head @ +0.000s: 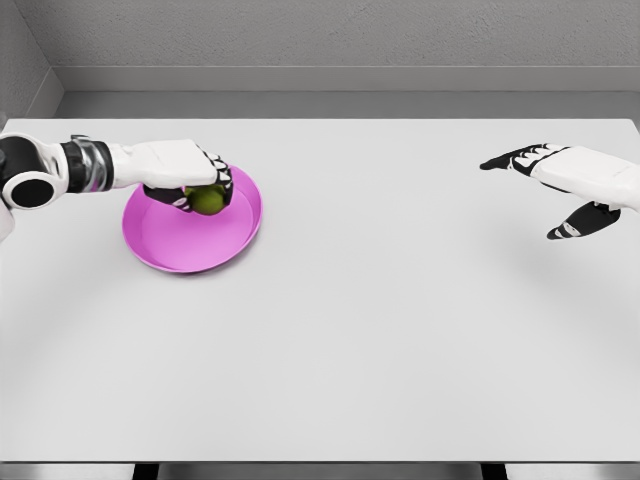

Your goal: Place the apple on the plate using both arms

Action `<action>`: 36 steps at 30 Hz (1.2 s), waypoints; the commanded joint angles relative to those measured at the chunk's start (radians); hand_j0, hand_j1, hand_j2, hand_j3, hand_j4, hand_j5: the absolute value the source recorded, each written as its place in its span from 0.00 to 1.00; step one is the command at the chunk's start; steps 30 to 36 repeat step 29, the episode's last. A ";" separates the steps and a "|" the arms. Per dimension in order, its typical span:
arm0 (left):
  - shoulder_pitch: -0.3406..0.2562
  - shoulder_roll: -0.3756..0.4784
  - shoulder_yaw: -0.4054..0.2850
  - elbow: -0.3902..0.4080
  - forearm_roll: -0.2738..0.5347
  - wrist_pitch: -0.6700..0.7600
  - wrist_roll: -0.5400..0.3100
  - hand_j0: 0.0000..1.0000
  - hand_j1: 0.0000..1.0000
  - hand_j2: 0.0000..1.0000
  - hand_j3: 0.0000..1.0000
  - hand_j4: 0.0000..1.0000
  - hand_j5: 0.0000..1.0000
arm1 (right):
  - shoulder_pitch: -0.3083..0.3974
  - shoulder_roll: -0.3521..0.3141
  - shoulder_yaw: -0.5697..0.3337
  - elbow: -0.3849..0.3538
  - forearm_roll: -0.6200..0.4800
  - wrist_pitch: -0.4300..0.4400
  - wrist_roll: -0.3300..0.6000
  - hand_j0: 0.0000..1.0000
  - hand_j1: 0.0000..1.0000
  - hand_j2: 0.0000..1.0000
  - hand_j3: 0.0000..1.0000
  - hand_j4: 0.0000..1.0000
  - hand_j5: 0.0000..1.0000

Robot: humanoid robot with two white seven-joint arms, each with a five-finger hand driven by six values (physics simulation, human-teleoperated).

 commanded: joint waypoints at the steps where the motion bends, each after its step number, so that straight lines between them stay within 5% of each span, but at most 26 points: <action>1: 0.000 0.001 0.002 0.002 0.005 0.002 -0.003 1.00 1.00 1.00 1.00 1.00 1.00 | 0.000 -0.001 0.000 0.000 -0.003 0.001 0.000 1.00 1.00 1.00 1.00 1.00 1.00; 7: 0.000 0.009 0.003 0.008 0.019 0.002 -0.003 1.00 1.00 1.00 1.00 1.00 1.00 | 0.000 -0.001 0.000 0.000 -0.003 0.001 0.000 1.00 1.00 1.00 1.00 1.00 1.00; 11: -0.002 0.040 0.045 0.128 0.183 0.002 -0.002 1.00 1.00 1.00 1.00 1.00 1.00 | 0.000 -0.001 0.000 0.000 -0.003 0.001 0.000 1.00 1.00 1.00 1.00 1.00 1.00; 16: 0.000 0.067 0.076 0.205 0.262 0.002 -0.002 1.00 1.00 1.00 1.00 1.00 1.00 | 0.000 -0.001 0.000 0.000 -0.003 0.001 0.000 1.00 1.00 1.00 1.00 1.00 1.00; 20: 0.041 0.106 0.128 0.220 0.268 0.002 -0.003 1.00 1.00 1.00 1.00 1.00 1.00 | 0.000 -0.001 0.000 0.000 -0.003 0.001 0.000 1.00 1.00 1.00 1.00 1.00 1.00; 36: 0.057 0.116 0.134 0.220 0.266 0.002 -0.003 1.00 1.00 1.00 1.00 1.00 1.00 | 0.000 -0.001 0.000 0.000 -0.003 0.001 0.000 1.00 1.00 1.00 1.00 1.00 1.00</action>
